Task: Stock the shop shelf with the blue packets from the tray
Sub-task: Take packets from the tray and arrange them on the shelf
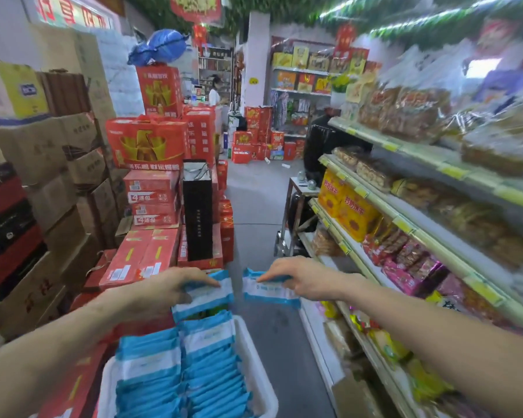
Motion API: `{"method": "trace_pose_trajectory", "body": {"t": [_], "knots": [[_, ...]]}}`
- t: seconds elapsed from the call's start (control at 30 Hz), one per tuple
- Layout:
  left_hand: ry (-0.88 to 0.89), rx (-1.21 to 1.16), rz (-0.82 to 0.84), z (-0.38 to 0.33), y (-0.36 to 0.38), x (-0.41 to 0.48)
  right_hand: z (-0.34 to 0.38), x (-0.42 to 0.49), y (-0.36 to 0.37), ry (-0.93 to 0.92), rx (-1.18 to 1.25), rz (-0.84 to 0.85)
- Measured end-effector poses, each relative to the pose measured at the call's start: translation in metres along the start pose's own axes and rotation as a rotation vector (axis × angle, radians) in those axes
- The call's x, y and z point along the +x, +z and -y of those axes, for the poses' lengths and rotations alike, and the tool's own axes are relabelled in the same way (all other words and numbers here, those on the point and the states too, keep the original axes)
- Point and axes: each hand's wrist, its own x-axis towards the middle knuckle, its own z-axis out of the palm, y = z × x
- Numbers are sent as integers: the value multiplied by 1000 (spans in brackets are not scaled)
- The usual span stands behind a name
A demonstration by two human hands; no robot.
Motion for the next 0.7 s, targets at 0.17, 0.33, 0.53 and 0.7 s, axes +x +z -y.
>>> {"method": "trace_pose_trajectory", "body": {"t": [0.17,0.33,0.53,0.7], "knots": [[221,-35,-38,-121,-66,86,-34,-111,-125,175,40,-140],[444,-125,17,-273,-97,167,-68,-260,-221,343,0,-357],[674,-166,131,-469,-91,229,-90,-466,-298,633,-78,-596],[844,-116,193,-607,-63,260,-120,-617,-318,849,-139,-709]]}}
